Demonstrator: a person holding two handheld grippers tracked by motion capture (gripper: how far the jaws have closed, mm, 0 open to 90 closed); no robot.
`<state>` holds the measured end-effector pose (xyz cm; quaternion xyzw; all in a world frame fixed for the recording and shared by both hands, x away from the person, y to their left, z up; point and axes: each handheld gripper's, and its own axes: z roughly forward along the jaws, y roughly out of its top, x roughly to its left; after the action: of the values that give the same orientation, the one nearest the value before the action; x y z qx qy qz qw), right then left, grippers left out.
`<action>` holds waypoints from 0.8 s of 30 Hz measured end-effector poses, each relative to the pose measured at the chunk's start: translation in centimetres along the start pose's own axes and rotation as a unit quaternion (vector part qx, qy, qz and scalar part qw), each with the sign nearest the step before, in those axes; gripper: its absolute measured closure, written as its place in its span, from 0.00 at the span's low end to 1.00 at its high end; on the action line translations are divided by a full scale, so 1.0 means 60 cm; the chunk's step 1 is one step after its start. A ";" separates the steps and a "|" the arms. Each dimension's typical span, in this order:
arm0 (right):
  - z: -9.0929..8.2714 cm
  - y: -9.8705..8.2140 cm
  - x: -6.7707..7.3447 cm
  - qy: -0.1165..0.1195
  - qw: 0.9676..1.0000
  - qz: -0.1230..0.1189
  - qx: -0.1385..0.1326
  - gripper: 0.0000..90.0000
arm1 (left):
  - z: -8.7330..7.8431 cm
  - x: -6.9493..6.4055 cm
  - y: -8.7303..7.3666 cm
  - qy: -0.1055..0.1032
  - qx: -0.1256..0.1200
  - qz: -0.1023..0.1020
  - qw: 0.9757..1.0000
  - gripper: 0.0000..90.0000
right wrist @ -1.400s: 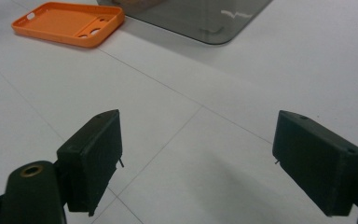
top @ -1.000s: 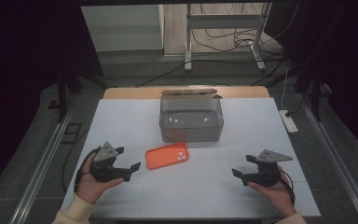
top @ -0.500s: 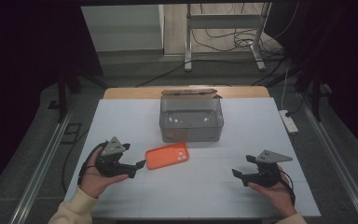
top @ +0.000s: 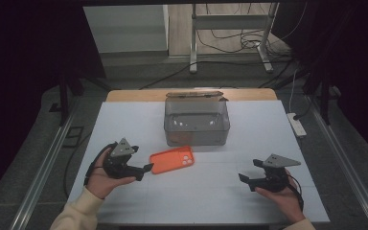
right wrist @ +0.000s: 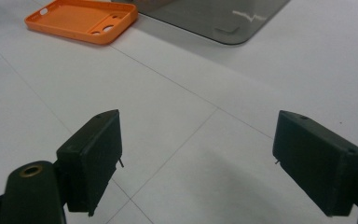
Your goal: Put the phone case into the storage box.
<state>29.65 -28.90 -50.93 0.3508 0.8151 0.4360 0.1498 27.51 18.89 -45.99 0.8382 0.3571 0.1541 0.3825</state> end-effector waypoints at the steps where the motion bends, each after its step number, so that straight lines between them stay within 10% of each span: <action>1: 0.000 0.000 0.000 0.000 1.000 0.000 0.001 0.18 | 0.002 0.001 0.001 -0.001 0.001 0.000 1.000 0.18; 24: 0.003 -0.002 0.000 -0.005 1.000 -0.005 0.007 0.18 | 0.022 0.019 0.024 -0.013 0.019 0.011 1.000 0.17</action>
<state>29.70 -28.83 -51.12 0.3501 0.8189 0.4282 0.1533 29.71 18.34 -45.80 0.8509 0.3460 0.1407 0.3696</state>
